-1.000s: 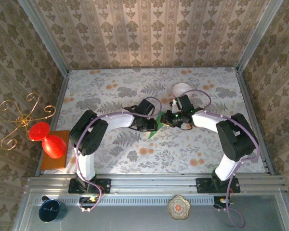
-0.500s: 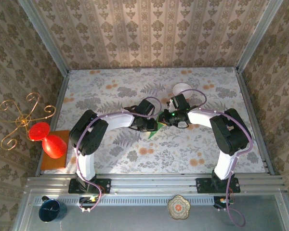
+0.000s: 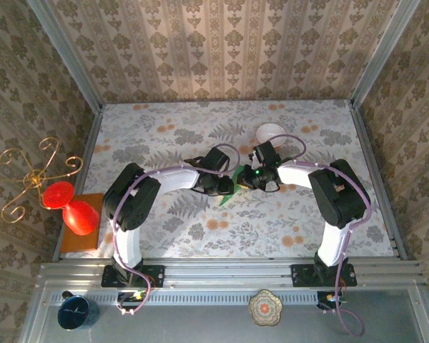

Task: Fold a paper plane with a square sheet of paper (pick it up from the middle)
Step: Fold the wing for the fifth time at the center of the table.

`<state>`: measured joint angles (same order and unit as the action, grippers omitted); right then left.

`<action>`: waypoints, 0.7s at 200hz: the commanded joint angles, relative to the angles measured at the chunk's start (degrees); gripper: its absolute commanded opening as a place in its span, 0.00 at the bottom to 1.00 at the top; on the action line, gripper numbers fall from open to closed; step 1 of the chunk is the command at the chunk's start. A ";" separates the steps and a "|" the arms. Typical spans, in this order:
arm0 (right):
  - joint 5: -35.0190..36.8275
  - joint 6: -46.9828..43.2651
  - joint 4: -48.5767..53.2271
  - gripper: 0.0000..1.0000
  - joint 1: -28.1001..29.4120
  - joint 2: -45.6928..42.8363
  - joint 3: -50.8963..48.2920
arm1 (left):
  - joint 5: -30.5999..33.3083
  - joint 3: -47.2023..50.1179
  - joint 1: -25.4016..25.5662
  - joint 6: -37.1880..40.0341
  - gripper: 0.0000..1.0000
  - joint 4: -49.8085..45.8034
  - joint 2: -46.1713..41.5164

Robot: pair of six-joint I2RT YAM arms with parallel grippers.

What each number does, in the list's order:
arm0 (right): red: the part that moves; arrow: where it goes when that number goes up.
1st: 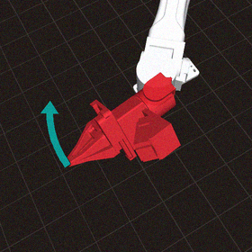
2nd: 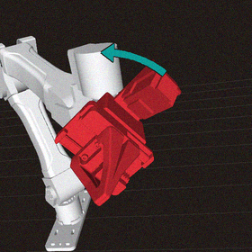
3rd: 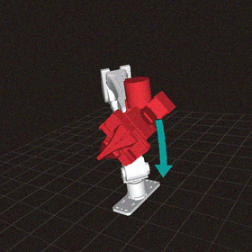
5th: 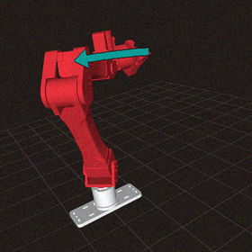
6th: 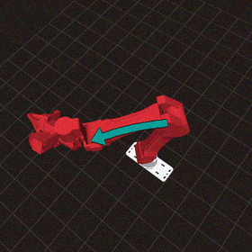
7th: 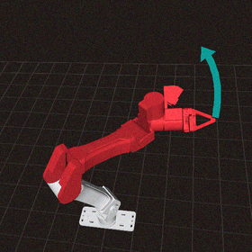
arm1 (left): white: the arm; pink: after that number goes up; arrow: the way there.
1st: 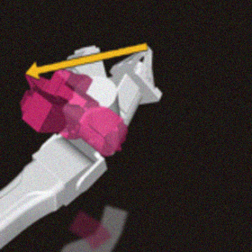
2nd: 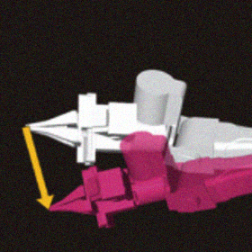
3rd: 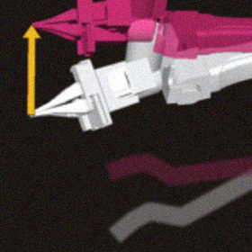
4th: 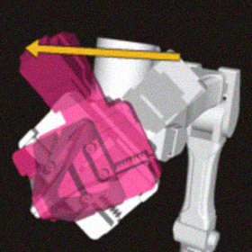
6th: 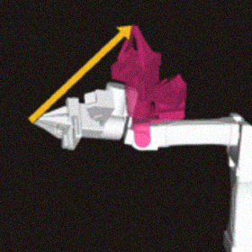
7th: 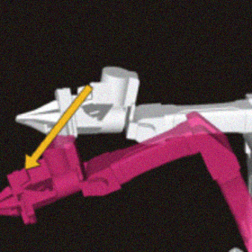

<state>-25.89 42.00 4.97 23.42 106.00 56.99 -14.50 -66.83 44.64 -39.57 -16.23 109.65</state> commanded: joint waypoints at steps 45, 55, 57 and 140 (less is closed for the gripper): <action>0.80 -1.98 2.60 0.16 -0.13 1.84 1.79 | 0.81 2.28 0.43 0.00 0.32 -1.78 1.45; 0.75 -2.31 2.88 0.16 -0.10 2.08 2.07 | 0.79 2.31 0.44 0.02 0.32 -1.69 1.40; 0.73 -2.39 2.97 0.16 -0.10 2.10 2.11 | 0.79 2.31 0.42 0.02 0.32 -1.65 1.44; 2.63 -4.95 9.50 0.17 -0.04 4.04 5.49 | 0.45 2.70 0.40 0.02 0.27 -1.26 0.93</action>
<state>-25.65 38.85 10.00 23.42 108.25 60.88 -14.48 -66.37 44.60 -39.59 -15.84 109.47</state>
